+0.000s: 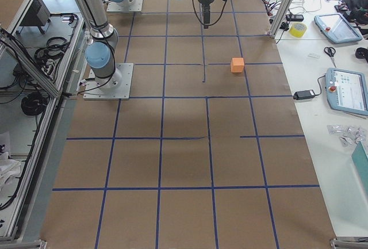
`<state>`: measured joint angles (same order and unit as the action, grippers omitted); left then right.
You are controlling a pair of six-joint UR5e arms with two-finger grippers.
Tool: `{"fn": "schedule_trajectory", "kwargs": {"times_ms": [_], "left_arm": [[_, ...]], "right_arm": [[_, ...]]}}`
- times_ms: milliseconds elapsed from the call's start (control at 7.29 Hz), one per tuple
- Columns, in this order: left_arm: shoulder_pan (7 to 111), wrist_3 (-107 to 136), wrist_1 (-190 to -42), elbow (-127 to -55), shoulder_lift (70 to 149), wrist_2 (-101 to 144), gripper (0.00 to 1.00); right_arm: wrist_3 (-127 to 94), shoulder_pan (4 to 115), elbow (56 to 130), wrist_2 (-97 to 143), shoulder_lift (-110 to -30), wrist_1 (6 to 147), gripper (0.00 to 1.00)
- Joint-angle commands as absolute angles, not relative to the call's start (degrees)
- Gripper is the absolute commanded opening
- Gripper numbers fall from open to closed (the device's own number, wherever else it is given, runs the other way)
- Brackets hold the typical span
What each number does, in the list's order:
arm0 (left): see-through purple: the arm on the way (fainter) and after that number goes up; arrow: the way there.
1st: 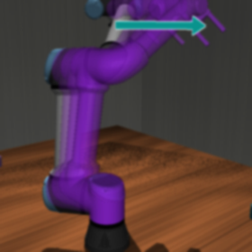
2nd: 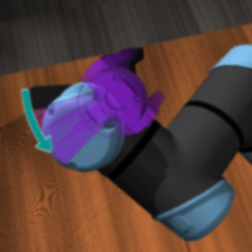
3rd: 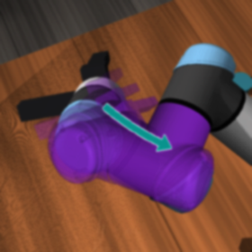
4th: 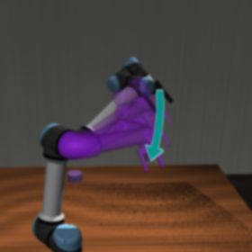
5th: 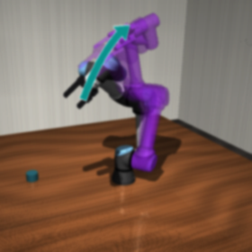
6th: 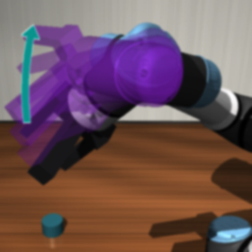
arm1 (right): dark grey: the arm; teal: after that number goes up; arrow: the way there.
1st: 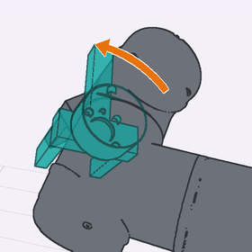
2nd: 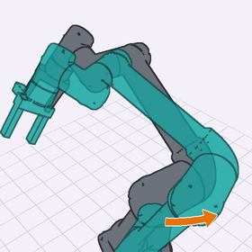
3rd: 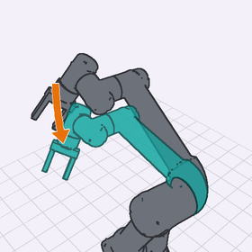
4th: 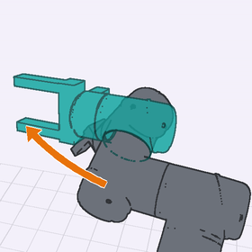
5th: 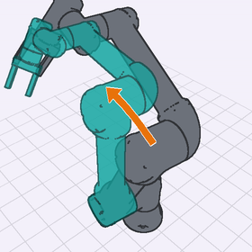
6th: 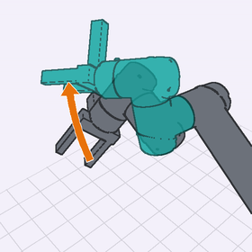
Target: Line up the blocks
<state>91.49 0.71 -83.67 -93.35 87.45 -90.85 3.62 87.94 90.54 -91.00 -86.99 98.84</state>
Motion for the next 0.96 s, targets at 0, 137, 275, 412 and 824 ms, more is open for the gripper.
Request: {"fn": "schedule_trajectory", "kwargs": {"times_ms": [0,137,275,412,824], "left_arm": [[91.49,0.70,-83.67,-93.43,87.36,-90.88,1.00],[91.49,0.79,-83.67,-93.43,87.28,-90.88,1.00],[91.49,0.79,-83.67,-93.43,87.28,-90.88,1.00],[91.49,0.79,-83.58,-93.43,87.28,-90.88,1.00],[91.49,0.79,-83.58,-93.43,87.36,-90.88,1.00]], "right_arm": [[6.59,87.10,90.53,-91.05,-83.43,104.73,1.00],[9.12,86.14,90.18,-90.97,-79.58,108.94,1.00],[11.58,85.96,89.74,-90.88,-76.58,112.81,1.00],[11.43,85.96,89.65,-90.79,-73.33,116.68,1.00],[9.42,85.96,85.54,-90.70,-63.93,123.13,1.00]]}}
